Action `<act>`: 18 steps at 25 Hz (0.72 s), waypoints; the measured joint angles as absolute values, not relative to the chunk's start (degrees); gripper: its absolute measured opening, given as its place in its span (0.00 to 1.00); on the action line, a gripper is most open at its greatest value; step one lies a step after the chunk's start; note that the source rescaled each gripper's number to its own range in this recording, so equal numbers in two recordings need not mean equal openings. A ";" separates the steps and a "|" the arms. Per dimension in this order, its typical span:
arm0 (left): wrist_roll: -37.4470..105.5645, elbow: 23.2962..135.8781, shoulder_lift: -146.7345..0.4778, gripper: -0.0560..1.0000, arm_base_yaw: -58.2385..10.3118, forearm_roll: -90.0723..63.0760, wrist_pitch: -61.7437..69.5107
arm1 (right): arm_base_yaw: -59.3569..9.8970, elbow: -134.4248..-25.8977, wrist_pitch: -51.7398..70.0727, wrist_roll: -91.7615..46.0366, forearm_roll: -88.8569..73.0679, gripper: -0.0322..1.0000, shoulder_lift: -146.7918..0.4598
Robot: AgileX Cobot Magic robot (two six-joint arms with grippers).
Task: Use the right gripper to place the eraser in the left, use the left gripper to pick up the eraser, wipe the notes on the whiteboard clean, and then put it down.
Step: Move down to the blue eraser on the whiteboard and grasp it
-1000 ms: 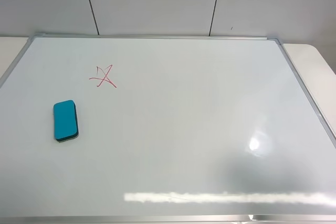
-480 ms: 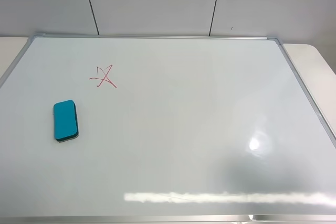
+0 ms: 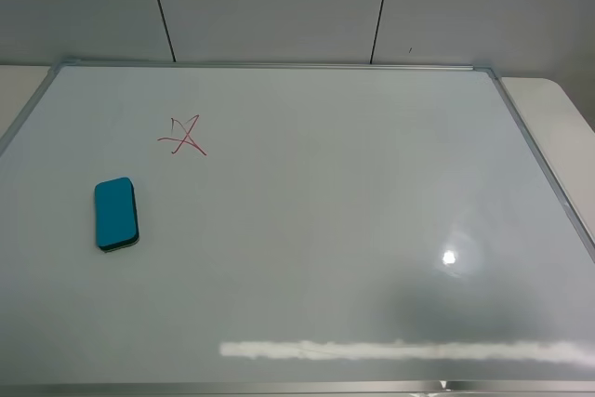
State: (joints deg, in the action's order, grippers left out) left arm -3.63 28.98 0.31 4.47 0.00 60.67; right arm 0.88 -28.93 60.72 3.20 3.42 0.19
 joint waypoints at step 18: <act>-3.63 28.98 0.31 1.00 4.47 0.00 60.67 | 0.88 -28.93 60.72 3.09 3.42 1.00 0.19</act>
